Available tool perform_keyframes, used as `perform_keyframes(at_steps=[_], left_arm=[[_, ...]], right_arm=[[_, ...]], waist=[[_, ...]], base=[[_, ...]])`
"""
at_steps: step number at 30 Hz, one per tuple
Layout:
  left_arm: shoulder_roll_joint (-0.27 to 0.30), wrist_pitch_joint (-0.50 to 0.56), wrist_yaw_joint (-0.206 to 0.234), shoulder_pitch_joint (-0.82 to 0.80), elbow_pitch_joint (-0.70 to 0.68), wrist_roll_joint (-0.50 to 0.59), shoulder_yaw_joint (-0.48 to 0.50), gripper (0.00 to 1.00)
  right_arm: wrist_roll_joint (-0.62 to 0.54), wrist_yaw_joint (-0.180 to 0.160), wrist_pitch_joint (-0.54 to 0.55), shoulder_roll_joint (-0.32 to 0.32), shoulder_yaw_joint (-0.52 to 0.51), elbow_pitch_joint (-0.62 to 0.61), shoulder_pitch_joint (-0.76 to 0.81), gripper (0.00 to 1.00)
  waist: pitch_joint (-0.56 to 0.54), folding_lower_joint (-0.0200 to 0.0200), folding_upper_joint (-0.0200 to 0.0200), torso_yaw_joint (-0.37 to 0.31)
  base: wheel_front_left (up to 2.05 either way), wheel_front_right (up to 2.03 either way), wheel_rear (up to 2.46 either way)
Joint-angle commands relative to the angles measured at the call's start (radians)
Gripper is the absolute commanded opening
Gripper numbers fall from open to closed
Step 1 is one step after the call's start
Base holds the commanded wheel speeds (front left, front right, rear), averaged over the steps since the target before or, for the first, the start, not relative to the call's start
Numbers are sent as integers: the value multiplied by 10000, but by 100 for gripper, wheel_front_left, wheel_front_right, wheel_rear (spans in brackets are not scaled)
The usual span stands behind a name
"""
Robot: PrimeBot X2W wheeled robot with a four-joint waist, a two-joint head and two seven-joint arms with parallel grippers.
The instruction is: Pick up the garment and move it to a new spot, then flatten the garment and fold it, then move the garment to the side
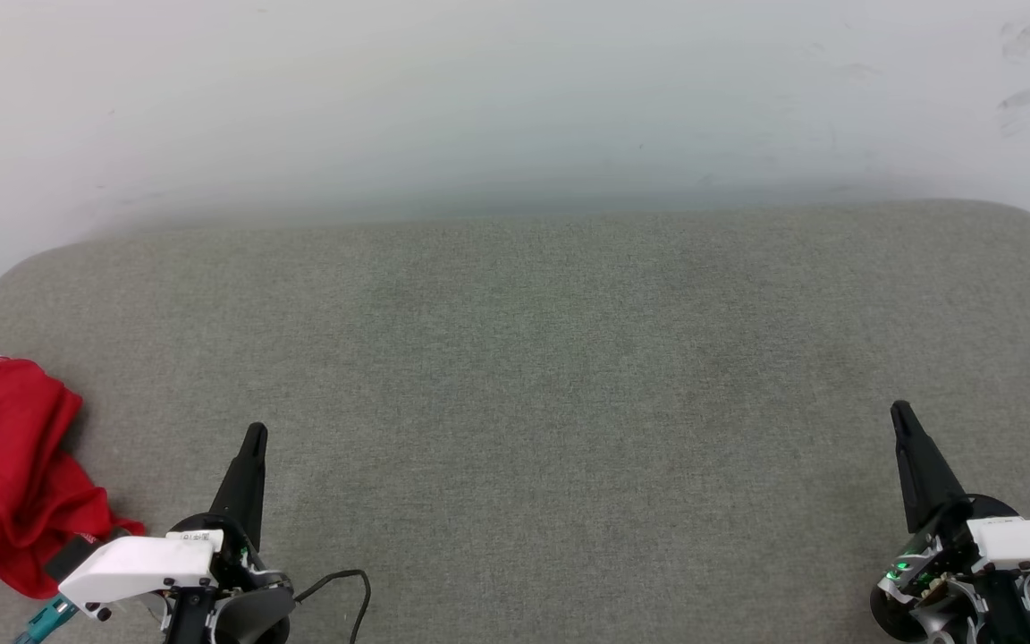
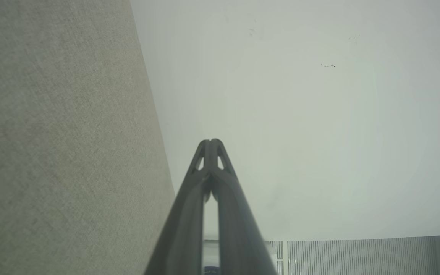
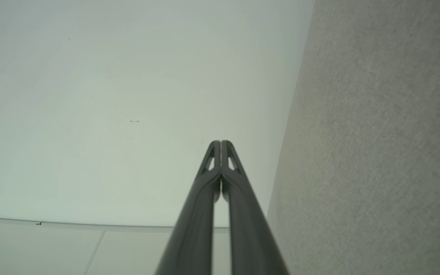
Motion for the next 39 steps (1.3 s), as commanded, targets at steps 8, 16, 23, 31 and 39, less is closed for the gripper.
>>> perform_keyframes(at_steps=[8, 16, 23, 31, 39], left_arm=[[-2, 18, -46, -68, 1, 0, 11, 0], [-2, 18, -46, -68, 1, 0, 14, 0], [-2, 18, -46, -68, 0, 0, 11, 0], [-2, -229, 2, 38, -254, 38, -233, 100], [16, -655, 0, 124, -831, 238, -605, 100]], right_arm=[[-50, 0, -1, 26, 2, 9, -116, 0], [-49, 0, 0, 26, 4, 9, -116, 0], [-49, -1, -1, 26, 5, 8, -116, 0], [-106, 2, -226, 1, 191, -180, 83, 100], [-351, 2, -624, -42, 550, -543, 162, 100]], waist=[[0, 0, 0, 0], [0, 0, 0, 0], [0, 0, 0, 0], [7, 0, 0, 1], [13, 0, 0, 8]], base=[[0, 0, 0], [0, 0, 0], [0, 0, 0], [0, 0, 0], [0, 0, 0]])
